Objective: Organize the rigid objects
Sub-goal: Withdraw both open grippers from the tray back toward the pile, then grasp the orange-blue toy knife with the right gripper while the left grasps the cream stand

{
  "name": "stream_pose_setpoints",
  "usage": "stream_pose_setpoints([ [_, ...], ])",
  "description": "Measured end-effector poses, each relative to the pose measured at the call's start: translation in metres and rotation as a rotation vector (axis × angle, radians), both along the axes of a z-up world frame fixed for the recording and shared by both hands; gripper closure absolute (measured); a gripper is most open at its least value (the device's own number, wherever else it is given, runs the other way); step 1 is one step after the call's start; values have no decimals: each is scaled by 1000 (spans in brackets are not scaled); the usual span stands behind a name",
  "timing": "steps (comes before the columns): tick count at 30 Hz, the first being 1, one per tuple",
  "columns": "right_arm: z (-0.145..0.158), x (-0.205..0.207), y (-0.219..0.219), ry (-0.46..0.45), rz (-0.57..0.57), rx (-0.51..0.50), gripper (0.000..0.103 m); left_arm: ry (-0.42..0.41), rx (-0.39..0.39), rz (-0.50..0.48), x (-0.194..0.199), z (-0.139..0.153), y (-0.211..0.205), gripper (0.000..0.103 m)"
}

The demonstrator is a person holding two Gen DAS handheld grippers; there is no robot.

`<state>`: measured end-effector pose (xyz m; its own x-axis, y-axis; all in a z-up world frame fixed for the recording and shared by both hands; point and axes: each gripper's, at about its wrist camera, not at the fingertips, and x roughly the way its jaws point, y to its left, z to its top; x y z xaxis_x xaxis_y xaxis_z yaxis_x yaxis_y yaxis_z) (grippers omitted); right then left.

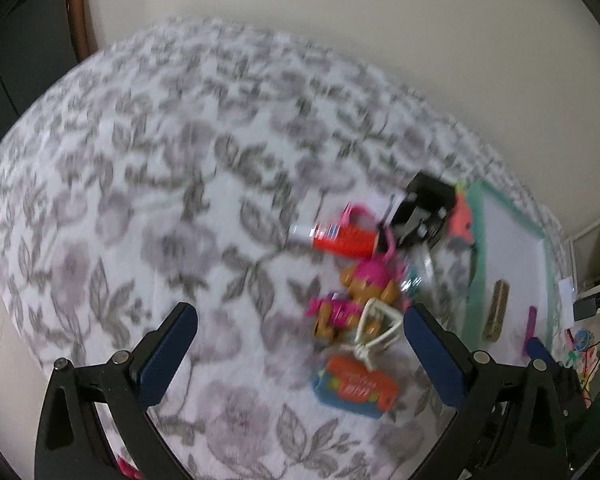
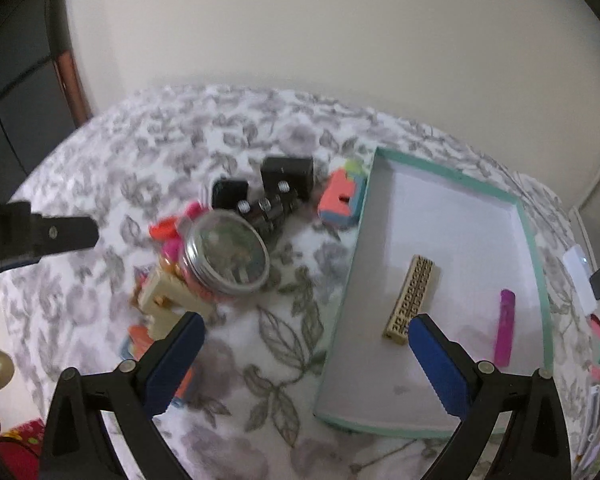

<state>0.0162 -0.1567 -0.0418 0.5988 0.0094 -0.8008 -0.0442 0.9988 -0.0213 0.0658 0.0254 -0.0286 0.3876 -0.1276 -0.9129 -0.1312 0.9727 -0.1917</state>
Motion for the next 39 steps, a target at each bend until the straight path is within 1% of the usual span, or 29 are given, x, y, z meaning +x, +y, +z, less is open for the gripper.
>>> stream_pose_setpoints([
  [2, -5, 2, -2, 20, -9, -7, 0, 40, -18, -8, -3, -8, -1, 0],
  [4, -7, 2, -8, 34, -34, 10, 0, 75, -23, -22, -5, -17, -3, 0],
  [6, -6, 3, -13, 50, -50, 42, 0, 95, -17, -7, -4, -22, -2, 0],
  [7, -5, 3, -14, 56, -47, 72, 0, 102, -16, 3, -3, -23, -1, 0],
  [9, -4, 3, -9, 59, -27, 93, 0, 113, -18, 34, -3, -24, 6, 0],
  [12, -9, 3, 6, 74, 8, 81, 0, 117, 1, 77, -3, -23, 16, 0],
  [14, -15, 4, 20, 99, 42, 84, 0, 126, -2, 99, -2, -25, 23, 0],
  [18, -28, 7, 47, 141, 98, 74, 0, 154, -48, 136, 1, -30, 36, 0],
  [22, -42, 7, 74, 175, 152, 60, 0, 160, -97, 182, 1, -32, 49, 0],
  [25, -52, 7, 94, 189, 195, 23, 0, 161, -115, 202, 3, -32, 54, 1],
  [29, -63, 7, 107, 200, 202, -26, 0, 162, -124, 208, 3, -33, 56, 0],
  [31, -67, 8, 110, 211, 204, -53, 0, 164, -128, 200, 4, -33, 54, 1],
  [34, -69, 8, 103, 227, 199, -27, 0, 163, -136, 189, 5, -33, 51, 1],
  [37, -69, 12, 91, 239, 167, -24, 1, 160, -146, 172, 6, -33, 46, 1],
  [39, -68, 15, 80, 249, 147, -5, 4, 155, -153, 156, 7, -31, 42, 0],
])
